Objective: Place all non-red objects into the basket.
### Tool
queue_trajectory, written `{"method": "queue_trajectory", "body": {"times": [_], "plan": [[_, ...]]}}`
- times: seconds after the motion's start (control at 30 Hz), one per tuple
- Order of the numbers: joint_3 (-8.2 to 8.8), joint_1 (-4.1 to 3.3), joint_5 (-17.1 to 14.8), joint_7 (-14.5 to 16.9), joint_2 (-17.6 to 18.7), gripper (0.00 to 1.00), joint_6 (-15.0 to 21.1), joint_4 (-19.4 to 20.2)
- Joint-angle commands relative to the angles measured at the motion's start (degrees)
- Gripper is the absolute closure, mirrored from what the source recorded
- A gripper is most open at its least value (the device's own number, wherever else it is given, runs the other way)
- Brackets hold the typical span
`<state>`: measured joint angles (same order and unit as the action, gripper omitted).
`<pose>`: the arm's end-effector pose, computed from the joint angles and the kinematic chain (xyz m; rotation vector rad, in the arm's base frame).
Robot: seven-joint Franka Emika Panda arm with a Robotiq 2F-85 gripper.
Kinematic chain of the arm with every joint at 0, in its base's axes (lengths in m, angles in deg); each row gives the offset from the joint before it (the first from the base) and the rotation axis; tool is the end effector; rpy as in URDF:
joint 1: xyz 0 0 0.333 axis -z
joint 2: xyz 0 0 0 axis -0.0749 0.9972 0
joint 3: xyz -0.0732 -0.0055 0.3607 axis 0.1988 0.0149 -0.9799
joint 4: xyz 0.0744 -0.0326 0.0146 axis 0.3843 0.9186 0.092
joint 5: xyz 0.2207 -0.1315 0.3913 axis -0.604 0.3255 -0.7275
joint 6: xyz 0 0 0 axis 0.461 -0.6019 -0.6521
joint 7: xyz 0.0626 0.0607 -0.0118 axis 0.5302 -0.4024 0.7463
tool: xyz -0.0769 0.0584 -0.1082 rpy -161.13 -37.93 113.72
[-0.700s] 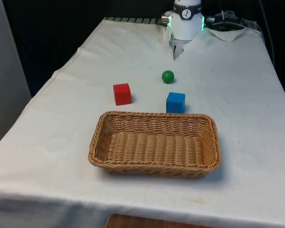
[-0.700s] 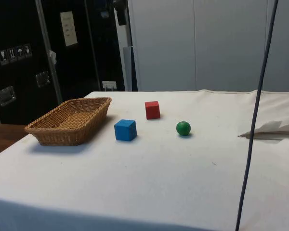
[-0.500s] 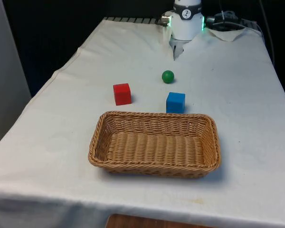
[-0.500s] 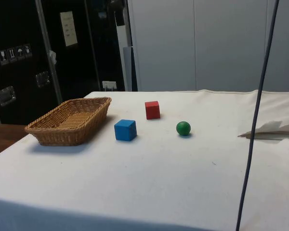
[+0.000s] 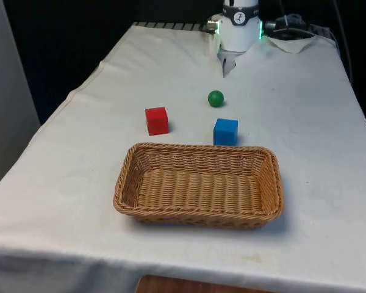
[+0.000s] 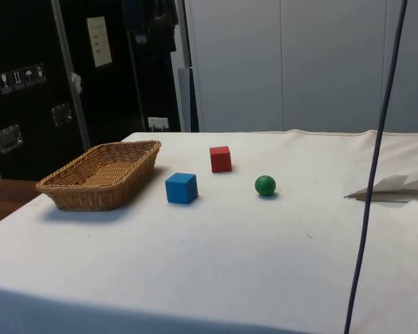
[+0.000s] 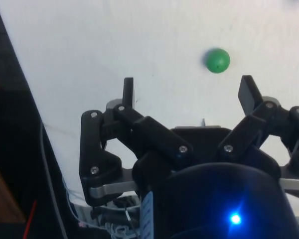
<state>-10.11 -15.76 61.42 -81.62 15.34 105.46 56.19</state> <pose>0.6452 0.0379 0.4424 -3.1182 0.0249 0.0420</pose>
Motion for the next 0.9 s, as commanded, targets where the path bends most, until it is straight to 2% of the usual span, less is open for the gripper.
{"method": "queue_trajectory", "body": {"times": [0.0,0.17,0.2,0.33,0.47,0.5,0.53,0.77,0.8,0.87], "plan": [[-0.06,-0.11,0.2,-0.8,0.2,0.00,1.1,0.3],[-0.52,-0.11,0.5,-2.3,1.3,0.00,4.0,1.4],[-0.52,0.00,0.0,-1.7,1.2,0.00,3.1,1.1],[-0.74,-0.17,0.9,-3.0,2.1,0.00,6.0,2.1],[-0.97,-0.11,1.3,-3.3,2.8,0.00,8.0,3.0],[-0.97,0.00,0.7,-2.7,2.7,0.00,6.9,2.7],[-0.97,-0.11,1.3,-3.3,3.0,0.00,8.4,3.3],[-0.92,-0.11,2.1,-3.3,4.3,0.00,11.6,5.0],[-0.97,0.00,1.4,-2.8,4.2,0.00,10.9,4.8],[-0.92,-0.11,2.3,-3.3,4.8,0.00,12.8,5.6]]}}
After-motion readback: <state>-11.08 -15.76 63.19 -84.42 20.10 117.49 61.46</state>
